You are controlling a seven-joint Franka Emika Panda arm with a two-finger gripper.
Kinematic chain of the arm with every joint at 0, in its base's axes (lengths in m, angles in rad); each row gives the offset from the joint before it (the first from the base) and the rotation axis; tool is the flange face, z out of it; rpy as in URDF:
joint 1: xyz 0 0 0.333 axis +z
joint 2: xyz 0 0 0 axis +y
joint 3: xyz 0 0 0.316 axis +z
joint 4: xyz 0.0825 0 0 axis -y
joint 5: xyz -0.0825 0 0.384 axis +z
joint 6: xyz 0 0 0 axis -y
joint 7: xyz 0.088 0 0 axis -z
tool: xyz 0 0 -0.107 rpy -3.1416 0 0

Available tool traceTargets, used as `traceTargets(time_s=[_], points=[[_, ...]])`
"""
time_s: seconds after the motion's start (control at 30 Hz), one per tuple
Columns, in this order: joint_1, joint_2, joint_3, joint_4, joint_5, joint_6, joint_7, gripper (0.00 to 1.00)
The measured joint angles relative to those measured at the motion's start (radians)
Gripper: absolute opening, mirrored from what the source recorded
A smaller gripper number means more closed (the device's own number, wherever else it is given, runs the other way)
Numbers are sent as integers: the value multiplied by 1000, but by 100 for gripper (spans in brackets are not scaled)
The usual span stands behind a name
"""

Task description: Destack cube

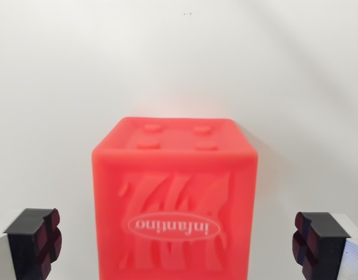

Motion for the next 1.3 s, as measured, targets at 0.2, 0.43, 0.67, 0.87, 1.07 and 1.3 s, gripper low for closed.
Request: traceTargets(time_s=[0.2,0.43,0.67,0.87,1.07,1.3], points=[[0,-46,1,-10,0,-34,0,100],[0,-100,2,-18,1,-79,0,100],[-1,-162,2,-21,3,-138,-1,100],[-1,-212,3,-21,5,-187,-3,100],[-1,-261,3,-17,8,-241,-6,100],[-1,-316,3,-3,10,-309,-8,100]])
